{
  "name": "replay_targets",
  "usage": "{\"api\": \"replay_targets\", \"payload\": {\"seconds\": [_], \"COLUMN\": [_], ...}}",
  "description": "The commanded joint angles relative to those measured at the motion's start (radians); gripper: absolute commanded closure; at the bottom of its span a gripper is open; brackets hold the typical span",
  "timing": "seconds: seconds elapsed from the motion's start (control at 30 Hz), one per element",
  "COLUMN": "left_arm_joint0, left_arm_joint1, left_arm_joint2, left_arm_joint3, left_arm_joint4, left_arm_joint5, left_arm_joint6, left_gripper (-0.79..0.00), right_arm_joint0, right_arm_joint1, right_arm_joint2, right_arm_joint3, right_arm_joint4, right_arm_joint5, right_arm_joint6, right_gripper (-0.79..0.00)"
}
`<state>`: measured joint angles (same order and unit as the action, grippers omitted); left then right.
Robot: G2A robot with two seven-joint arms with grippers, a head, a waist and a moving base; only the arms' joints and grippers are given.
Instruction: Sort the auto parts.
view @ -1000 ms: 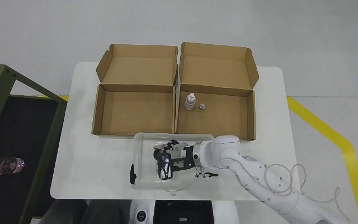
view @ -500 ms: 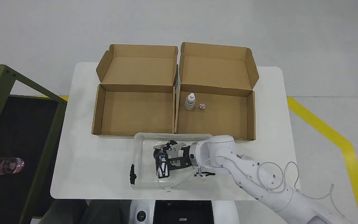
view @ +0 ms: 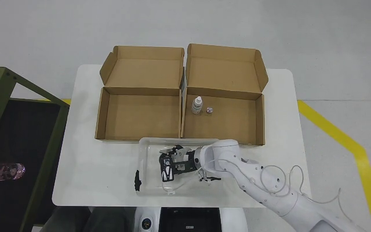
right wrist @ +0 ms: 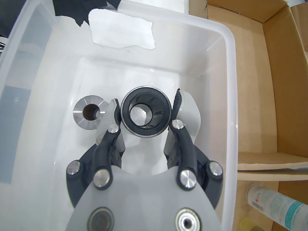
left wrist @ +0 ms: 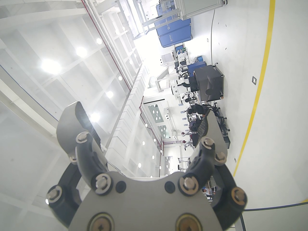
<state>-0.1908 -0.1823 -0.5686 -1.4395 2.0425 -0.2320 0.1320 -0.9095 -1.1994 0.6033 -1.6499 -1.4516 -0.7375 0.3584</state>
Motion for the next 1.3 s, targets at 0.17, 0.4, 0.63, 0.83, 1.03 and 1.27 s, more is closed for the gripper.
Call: {"api": "replay_targets", "payload": {"seconds": [0.17, 0.4, 0.63, 0.83, 1.03, 1.27], "left_arm_joint0": [0.0, 0.0, 0.0, 0.0, 0.0, 0.0], "left_arm_joint1": [0.0, 0.0, 0.0, 0.0, 0.0, 0.0], "left_arm_joint2": [0.0, 0.0, 0.0, 0.0, 0.0, 0.0], "left_arm_joint3": [0.0, 0.0, 0.0, 0.0, 0.0, 0.0], "left_arm_joint4": [0.0, 0.0, 0.0, 0.0, 0.0, 0.0], "left_arm_joint5": [0.0, 0.0, 0.0, 0.0, 0.0, 0.0], "left_arm_joint6": [0.0, 0.0, 0.0, 0.0, 0.0, 0.0], "left_gripper": [-0.785, -0.785, -0.785, -0.785, -0.785, -0.785], "right_arm_joint0": [0.02, 0.033, 0.036, 0.04, 0.039, 0.023], "right_arm_joint1": [-0.017, -0.032, -0.039, -0.046, -0.045, -0.033], "right_arm_joint2": [-0.016, -0.026, -0.02, -0.018, 0.007, 0.057], "right_arm_joint3": [0.04, 0.063, 0.068, 0.078, 0.055, -0.002], "right_arm_joint4": [0.003, 0.009, 0.025, 0.044, 0.068, 0.094], "right_arm_joint5": [-0.003, -0.013, -0.032, -0.051, -0.071, -0.094], "right_arm_joint6": [-0.007, -0.015, -0.027, -0.042, -0.054, -0.054], "right_gripper": [-0.459, -0.385, -0.203, 0.0, 0.0, 0.0]}}
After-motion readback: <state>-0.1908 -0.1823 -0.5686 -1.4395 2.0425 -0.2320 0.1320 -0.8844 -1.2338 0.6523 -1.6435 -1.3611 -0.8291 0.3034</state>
